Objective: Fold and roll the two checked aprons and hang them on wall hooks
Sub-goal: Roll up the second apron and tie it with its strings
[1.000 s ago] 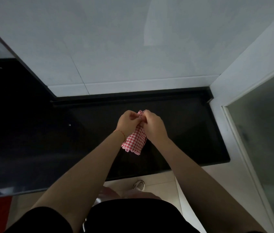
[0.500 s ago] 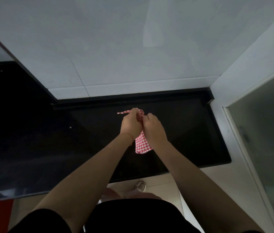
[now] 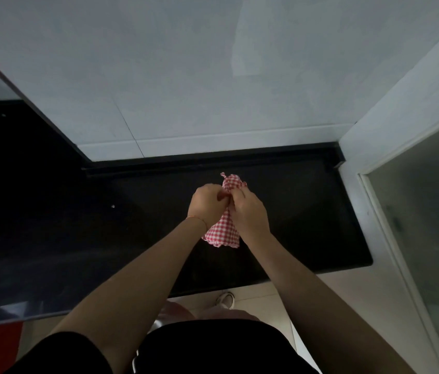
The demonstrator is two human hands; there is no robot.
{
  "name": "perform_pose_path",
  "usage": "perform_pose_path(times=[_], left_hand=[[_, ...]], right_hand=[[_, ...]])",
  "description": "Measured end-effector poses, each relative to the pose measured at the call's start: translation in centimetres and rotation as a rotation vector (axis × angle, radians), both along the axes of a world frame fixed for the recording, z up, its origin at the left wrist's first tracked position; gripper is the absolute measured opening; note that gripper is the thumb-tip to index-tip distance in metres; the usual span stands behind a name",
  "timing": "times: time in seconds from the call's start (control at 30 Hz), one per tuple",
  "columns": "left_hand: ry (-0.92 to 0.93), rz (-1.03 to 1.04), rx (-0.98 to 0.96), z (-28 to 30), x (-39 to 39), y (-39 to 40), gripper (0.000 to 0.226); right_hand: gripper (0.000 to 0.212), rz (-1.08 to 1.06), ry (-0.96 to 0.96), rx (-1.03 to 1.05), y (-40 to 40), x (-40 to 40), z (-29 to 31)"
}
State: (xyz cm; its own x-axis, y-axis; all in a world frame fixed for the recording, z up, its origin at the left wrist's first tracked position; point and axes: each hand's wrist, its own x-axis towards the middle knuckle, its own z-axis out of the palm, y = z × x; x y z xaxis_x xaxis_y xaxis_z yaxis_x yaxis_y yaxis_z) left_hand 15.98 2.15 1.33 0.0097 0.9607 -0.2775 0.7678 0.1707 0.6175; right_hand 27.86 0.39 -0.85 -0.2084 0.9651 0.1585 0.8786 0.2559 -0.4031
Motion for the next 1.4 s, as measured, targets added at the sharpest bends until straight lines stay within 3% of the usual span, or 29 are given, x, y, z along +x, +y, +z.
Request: perform_pose_path(times=[0.1,0.3,0.5,0.73,0.87,0.97,1.07,1.4], left_hand=[[-0.019,0.022,-0.01,-0.7,0.0,-0.5,0.01],[-0.006,0.021,-0.016,-0.8,-0.5,-0.6,0.011],[0.013,-0.007,-0.022,-0.4,-0.1,-0.7,0.01],[0.102,-0.108,0.08,0.0,-0.3,-0.5,0.015],[0.159,-0.09,0.17,0.0,-0.6,-0.1,0.017],[0.168,-0.058,0.158,0.6,-0.6,0.4,0.019],[0.124,-0.125,0.121,1.1,-0.4,0.3,0.022],[-0.036,-0.07,0.106,-0.4,-1.0,0.2,0.004]], right_hand=[[0.013,0.023,0.047,-0.025,0.3,0.0,0.1],[0.018,-0.07,0.228,-0.467,2.2,0.1,1.2],[0.025,-0.148,0.249,-0.606,2.8,0.2,1.3],[0.022,-0.376,0.585,-0.935,3.3,0.3,2.4],[0.022,-0.609,1.05,-1.166,3.5,0.8,3.6],[0.012,-0.769,1.199,-1.169,3.4,0.3,3.5],[0.006,-0.823,1.223,-1.152,3.5,0.0,3.4],[0.02,-0.689,1.251,-1.065,2.6,1.5,3.2]])
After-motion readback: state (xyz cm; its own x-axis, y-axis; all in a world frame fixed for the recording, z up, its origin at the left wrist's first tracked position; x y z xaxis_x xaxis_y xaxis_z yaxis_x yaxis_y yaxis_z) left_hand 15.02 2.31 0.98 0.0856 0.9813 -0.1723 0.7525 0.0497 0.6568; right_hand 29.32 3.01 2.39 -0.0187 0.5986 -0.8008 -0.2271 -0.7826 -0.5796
